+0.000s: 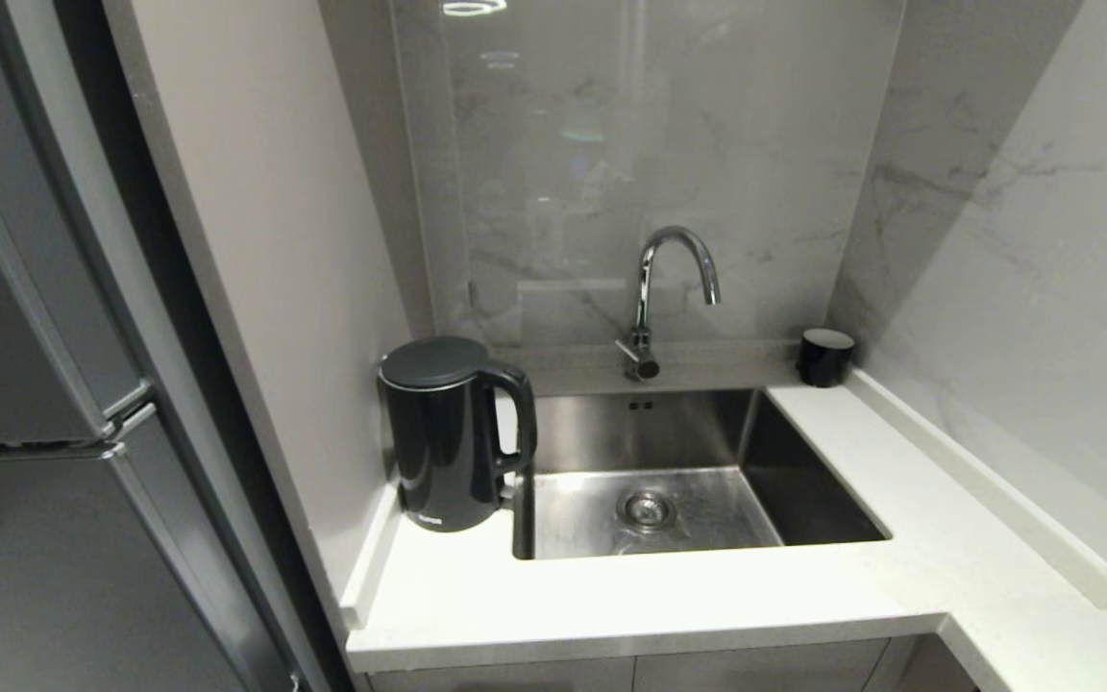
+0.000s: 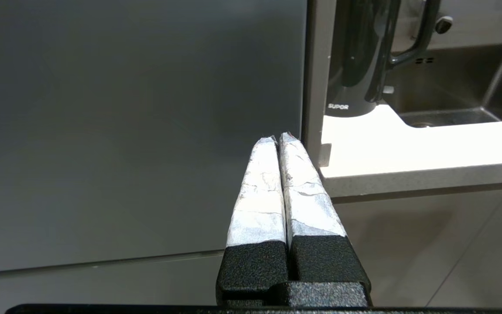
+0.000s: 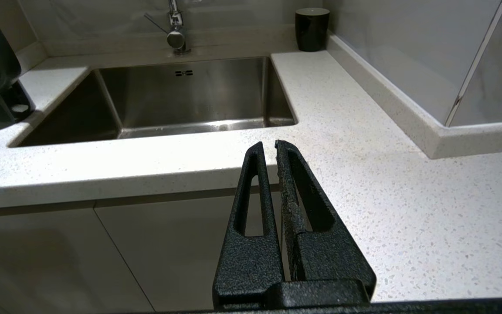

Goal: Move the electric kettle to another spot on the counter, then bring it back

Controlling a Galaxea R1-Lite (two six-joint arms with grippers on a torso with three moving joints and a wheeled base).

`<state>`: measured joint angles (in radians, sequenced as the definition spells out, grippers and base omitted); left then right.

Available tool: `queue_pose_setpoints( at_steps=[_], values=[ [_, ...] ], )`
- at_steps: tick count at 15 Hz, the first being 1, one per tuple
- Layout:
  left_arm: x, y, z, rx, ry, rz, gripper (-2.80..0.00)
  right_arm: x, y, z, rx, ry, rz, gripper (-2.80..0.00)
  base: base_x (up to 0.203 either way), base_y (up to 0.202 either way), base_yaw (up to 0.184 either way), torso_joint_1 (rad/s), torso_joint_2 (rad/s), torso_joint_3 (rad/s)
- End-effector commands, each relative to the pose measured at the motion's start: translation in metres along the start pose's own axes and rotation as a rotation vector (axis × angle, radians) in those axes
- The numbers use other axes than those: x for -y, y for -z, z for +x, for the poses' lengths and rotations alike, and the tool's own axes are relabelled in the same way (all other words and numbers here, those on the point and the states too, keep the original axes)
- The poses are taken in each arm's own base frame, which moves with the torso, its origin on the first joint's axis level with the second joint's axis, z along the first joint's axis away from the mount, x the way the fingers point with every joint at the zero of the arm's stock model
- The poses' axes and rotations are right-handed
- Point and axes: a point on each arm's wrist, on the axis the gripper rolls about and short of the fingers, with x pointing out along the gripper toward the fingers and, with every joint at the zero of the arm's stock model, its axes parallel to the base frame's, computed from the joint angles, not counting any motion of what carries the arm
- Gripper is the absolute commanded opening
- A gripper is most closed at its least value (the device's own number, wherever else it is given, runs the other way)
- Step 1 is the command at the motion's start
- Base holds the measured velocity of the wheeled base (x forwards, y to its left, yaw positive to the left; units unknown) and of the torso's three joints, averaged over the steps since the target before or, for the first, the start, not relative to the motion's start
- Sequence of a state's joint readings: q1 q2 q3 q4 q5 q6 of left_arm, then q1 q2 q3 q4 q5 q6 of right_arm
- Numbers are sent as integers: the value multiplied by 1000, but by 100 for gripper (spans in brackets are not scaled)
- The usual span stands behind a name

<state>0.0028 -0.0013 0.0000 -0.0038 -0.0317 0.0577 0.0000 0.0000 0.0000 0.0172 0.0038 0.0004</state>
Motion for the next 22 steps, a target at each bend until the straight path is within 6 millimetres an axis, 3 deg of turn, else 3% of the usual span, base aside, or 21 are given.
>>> queue_pose_setpoints(
  at_steps=[1, 11, 22],
  values=[
    [0, 1, 0, -7, 1, 0, -280, 0, 0, 0, 0, -1, 0, -280, 0, 0, 0, -132, 337, 201],
    [0, 1, 0, -7, 1, 0, -280, 0, 0, 0, 0, -1, 0, -280, 0, 0, 0, -128, 356, 226],
    [0, 1, 0, -6, 1, 0, -280, 0, 0, 0, 0, 1, 0, -280, 0, 0, 0, -143, 518, 371]
  ],
)
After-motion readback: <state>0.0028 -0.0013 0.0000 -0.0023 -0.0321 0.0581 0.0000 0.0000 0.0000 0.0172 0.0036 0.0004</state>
